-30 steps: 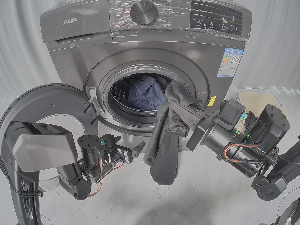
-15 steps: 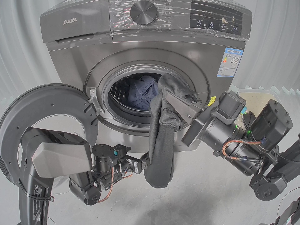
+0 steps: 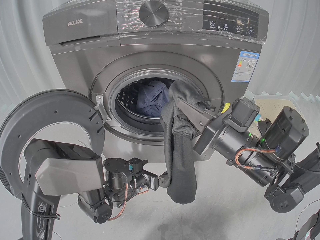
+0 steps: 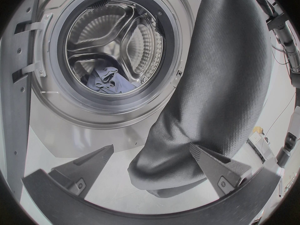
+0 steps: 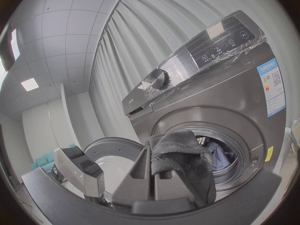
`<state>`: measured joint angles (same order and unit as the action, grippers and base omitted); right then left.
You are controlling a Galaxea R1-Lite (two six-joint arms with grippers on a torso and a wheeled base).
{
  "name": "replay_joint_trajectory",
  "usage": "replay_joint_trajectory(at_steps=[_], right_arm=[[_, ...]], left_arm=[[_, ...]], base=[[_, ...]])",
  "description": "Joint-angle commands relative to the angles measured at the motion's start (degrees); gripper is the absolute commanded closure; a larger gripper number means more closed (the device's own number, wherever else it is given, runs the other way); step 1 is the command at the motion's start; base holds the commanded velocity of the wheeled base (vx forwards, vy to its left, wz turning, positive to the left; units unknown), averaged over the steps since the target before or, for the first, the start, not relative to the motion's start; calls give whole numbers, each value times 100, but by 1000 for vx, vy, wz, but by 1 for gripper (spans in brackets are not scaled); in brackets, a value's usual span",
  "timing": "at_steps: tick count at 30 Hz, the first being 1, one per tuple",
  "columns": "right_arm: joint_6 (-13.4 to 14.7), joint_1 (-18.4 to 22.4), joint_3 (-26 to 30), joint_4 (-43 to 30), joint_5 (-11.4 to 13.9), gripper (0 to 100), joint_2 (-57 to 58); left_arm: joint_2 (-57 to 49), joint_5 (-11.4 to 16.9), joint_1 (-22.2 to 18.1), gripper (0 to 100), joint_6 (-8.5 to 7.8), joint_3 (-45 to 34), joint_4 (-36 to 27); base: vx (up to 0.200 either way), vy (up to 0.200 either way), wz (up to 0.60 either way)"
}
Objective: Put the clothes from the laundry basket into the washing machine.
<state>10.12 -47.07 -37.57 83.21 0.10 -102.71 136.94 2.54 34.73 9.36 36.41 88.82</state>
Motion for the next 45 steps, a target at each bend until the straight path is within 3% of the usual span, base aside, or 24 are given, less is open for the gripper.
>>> replay_joint_trajectory(at_steps=[1, 8, 24, 35, 45], right_arm=[[-10, 57, -22, 11, -1, 100, -162], [-19, 110, -198, 2, -1, 100, -294], [-19, 22, -251, 11, -10, 100, -232], [-19, -31, -207, 20, -10, 100, -215], [-27, -92, -207, 20, -10, 100, -215]], left_arm=[[-150, 1, -28, 0, -5, -134, 4], [-176, -7, 7, 0, -66, -354, 4], [105, -34, 16, 0, -22, -222, -5], [501, -51, -397, 0, -13, 208, -5], [606, 36, -388, 0, -5, 384, -5]], base=[[0, 0, 0], [0, 0, 0], [0, 0, 0], [0, 0, 0], [0, 0, 0]])
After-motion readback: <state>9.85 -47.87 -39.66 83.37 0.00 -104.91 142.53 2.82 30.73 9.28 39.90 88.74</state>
